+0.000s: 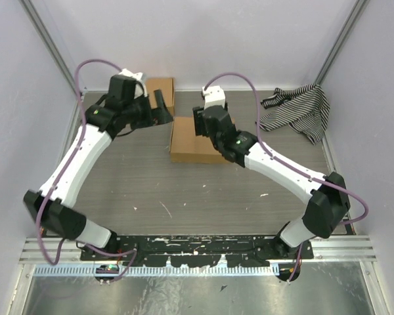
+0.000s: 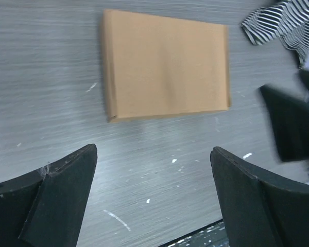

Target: Fold the paper box

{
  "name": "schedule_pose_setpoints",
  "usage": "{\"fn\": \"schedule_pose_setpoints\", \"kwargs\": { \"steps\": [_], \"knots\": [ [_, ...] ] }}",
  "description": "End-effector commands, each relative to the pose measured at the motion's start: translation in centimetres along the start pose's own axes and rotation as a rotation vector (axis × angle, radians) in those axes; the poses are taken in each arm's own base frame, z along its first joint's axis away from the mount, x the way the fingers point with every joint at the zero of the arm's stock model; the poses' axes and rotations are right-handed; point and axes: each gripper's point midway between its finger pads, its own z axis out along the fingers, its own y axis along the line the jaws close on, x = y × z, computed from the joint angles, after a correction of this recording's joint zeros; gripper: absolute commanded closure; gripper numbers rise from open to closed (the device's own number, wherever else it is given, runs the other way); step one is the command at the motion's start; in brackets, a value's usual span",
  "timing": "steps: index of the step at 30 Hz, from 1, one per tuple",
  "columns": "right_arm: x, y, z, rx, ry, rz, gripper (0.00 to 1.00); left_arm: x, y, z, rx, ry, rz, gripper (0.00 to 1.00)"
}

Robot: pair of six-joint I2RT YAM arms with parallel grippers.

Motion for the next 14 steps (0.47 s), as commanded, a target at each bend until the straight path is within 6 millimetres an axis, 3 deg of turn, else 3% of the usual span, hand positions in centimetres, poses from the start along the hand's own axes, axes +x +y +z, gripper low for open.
{"fn": "schedule_pose_setpoints", "kwargs": {
  "steps": [1,5,10,14],
  "knots": [
    [-1.3,-0.3,0.4,-0.035,0.059,-0.055,0.25,1.5,3.8,-1.5,-0.141,-0.041,-0.041,0.02],
    [-1.7,0.0,0.6,-0.052,0.053,-0.034,0.08,2.4,4.9,-4.6,-0.170,-0.112,-0.061,0.02],
    [-0.4,-0.5,1.4,-0.142,0.099,0.100,0.00,3.9,5.9,-6.4,-0.191,-0.134,-0.076,0.02],
    [-0.6,-3.0,2.1,-0.089,0.112,0.201,0.00,4.5,6.3,-7.5,-0.199,-0.142,-0.076,0.02]
  ]
}}
